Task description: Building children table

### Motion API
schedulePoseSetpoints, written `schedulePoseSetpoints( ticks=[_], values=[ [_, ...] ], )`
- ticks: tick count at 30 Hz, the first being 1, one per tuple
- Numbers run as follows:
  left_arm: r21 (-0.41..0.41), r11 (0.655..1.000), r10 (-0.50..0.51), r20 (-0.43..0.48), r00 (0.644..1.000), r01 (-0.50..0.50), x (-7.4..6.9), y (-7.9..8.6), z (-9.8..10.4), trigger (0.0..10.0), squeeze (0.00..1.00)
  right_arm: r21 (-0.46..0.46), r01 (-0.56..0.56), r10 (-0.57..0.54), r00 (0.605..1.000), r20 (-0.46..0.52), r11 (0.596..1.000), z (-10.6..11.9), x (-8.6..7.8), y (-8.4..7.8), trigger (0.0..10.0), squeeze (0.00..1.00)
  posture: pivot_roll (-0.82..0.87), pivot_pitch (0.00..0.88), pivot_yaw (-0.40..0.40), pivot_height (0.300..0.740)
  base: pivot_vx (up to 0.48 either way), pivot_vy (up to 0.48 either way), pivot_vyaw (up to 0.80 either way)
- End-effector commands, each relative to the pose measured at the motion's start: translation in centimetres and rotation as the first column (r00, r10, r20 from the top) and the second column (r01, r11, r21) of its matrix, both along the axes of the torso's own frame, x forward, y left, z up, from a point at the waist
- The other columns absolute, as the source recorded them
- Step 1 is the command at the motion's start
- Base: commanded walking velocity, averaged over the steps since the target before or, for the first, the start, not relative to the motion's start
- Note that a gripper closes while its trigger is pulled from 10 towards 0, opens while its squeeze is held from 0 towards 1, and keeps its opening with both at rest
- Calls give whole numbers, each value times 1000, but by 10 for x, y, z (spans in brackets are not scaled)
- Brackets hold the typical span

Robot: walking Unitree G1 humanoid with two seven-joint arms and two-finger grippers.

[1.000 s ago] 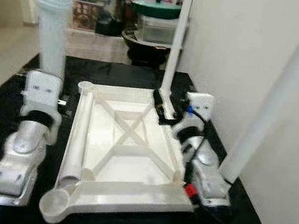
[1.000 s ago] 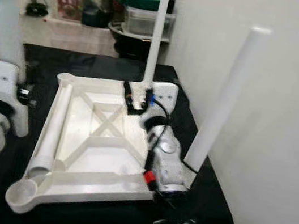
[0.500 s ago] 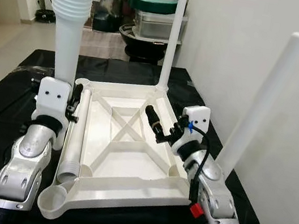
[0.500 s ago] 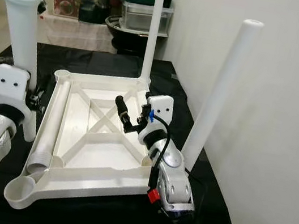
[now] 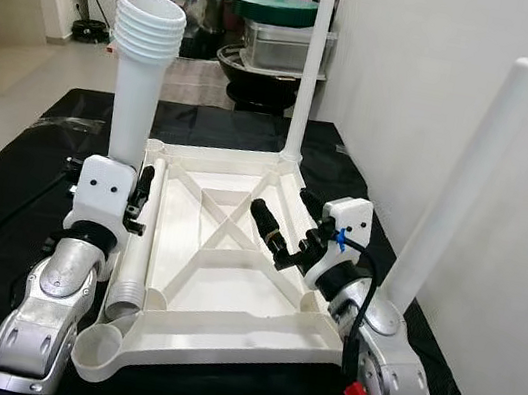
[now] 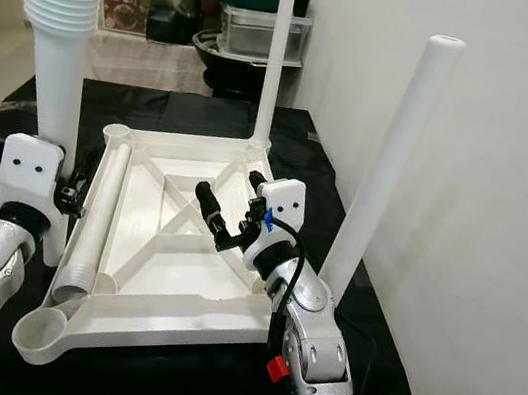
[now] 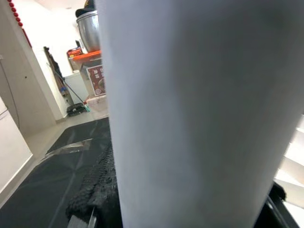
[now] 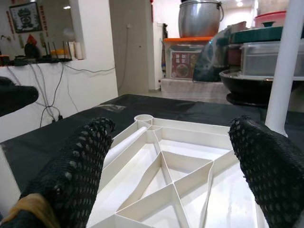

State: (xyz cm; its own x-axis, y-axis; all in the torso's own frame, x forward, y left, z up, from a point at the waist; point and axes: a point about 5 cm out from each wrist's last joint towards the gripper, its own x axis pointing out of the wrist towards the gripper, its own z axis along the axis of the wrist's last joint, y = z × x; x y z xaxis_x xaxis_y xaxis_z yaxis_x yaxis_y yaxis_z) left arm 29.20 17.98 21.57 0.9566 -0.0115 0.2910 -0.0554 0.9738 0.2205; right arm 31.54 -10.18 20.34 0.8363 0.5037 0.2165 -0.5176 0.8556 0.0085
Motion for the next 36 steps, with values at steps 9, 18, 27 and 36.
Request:
schedulePoseSetpoints(
  ticks=[9,18,27,36],
  values=[
    [397,910,-152,56,987,118,-4,7,20,10000,0,42,-8,8,1000,18,999,22,6,-10,10000,0,65,0,-25,740,0,0,0],
    [623,782,-89,123,988,-7,-3,70,73,10000,0,23,-48,48,999,14,999,28,10,-17,10000,0,81,0,-24,740,0,0,0],
    [634,772,-117,66,991,49,-4,70,61,10000,0,177,-158,175,981,-87,971,17,-3,-3,10000,0,75,0,-17,740,0,0,0],
    [540,832,-176,45,983,124,-5,48,38,10000,0,80,-174,183,975,-126,982,0,-7,0,10000,0,71,0,-13,740,0,0,0]
  ],
)
